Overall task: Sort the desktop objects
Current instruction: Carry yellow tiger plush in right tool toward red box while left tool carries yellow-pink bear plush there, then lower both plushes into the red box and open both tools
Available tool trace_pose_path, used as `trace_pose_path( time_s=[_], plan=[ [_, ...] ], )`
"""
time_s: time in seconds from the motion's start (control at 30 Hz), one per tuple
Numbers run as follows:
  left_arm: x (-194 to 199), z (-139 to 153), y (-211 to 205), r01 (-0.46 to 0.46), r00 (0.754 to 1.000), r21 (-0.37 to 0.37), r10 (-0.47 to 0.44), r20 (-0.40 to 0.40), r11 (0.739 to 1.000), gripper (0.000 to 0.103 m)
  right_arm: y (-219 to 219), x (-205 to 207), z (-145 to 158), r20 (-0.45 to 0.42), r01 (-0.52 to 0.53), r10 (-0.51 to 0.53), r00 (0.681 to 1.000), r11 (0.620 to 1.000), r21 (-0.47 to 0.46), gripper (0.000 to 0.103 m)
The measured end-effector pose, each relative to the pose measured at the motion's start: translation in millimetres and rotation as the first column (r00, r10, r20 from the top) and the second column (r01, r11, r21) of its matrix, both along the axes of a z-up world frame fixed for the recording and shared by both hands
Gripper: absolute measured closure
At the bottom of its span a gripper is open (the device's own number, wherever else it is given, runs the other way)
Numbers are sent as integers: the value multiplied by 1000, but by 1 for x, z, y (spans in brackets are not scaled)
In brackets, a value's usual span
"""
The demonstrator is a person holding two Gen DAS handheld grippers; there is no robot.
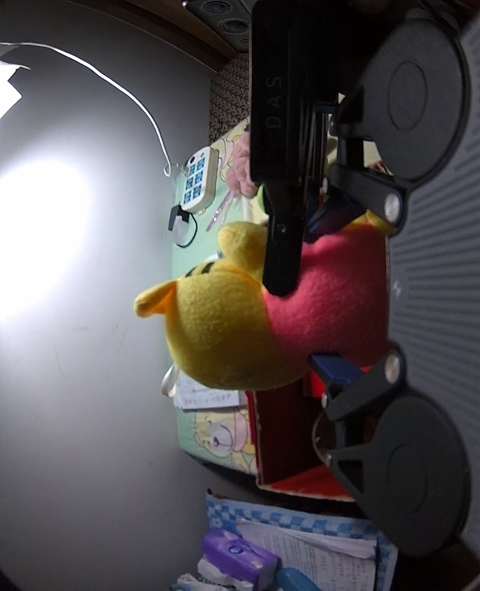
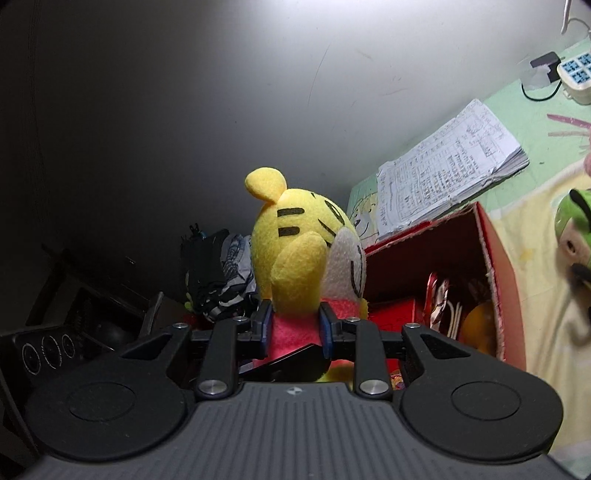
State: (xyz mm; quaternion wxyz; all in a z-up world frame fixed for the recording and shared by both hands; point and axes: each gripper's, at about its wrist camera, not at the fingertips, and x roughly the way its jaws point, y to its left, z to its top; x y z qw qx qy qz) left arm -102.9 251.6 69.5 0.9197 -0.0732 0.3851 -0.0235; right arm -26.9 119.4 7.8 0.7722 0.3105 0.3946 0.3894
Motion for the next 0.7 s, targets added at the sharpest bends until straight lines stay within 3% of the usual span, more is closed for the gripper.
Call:
trace_pose_path(
  time_s=[0.17, 0.37, 0.5, 0.7],
  plan=[
    [-11, -30, 34, -49, 997, 35, 51, -64, 998, 34, 47, 1, -23, -89, -55, 51, 995, 998, -42, 75],
    [-16, -41, 53, -69, 995, 114, 77, -66, 991, 37, 82, 0, -40, -108, -92, 85, 991, 994, -56, 75],
    [-15, -51, 69, -87, 992, 117, 96, -81, 989, 36, 96, 5, -50, -125, -113, 110, 986, 993, -24, 75],
    [-14, -67, 83, -116, 985, 77, 124, -120, 990, 27, 119, 4, -51, -60, -144, 137, 989, 982, -120, 74]
  ],
)
